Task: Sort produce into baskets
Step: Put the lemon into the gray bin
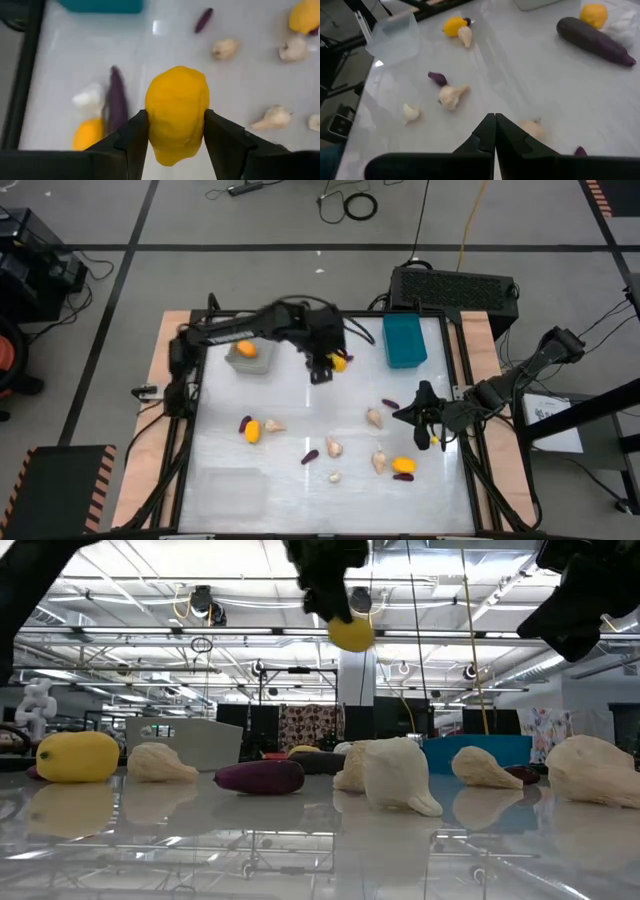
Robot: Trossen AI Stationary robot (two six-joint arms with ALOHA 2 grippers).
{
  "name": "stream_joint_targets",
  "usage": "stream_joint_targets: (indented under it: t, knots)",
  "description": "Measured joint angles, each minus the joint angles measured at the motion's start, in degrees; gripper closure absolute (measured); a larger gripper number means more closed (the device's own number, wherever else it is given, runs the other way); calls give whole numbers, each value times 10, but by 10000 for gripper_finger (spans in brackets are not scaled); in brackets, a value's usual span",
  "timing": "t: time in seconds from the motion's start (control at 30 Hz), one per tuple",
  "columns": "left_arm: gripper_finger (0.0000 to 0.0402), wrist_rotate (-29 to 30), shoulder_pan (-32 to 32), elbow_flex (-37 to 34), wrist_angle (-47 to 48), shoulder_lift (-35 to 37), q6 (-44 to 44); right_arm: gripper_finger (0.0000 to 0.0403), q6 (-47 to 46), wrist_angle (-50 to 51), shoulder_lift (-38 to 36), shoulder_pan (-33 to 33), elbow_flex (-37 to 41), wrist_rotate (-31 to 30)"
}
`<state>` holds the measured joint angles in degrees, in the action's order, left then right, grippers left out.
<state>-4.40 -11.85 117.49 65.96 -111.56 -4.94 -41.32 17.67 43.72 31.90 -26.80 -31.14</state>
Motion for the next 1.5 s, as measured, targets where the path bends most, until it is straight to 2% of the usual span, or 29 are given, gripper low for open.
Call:
stream_joint_targets:
  t: [0.13, 0.33, 0.4, 0.5, 0.6, 0.7, 0.8, 0.97, 1.3, 1.5]
  knots:
    - [224, 31, -29, -93, 1, 96, 29, 403, 0, -3, 14, 0, 0, 0]
    - [224, 147, -84, -287, -91, 262, 88, 403, 0, -4, 34, 0, 0, 0]
    - [224, 204, -104, -355, -127, 309, 120, 403, 0, -3, 40, 0, 0, 0]
    - [224, 276, -131, -448, -167, 354, 177, 403, 0, -4, 48, 0, 0, -1]
    - [224, 281, -152, -520, -192, 372, 236, 403, -3, -4, 53, 0, 0, -2]
    - [224, 280, -166, -572, -207, 370, 256, 403, -11, -10, 55, 0, 0, -8]
    - [224, 289, -175, -599, -225, 365, 257, 403, -6, -29, 55, -4, 0, -8]
    - [219, 346, -179, -606, -233, 366, 253, 403, -1, -47, 55, -16, 0, -7]
    - [126, 334, -189, -607, -237, 359, 226, 403, -4, -59, 55, -22, 0, -5]
    - [112, 327, -189, -607, -249, 358, 211, 403, -13, -59, 55, -23, 0, -3]
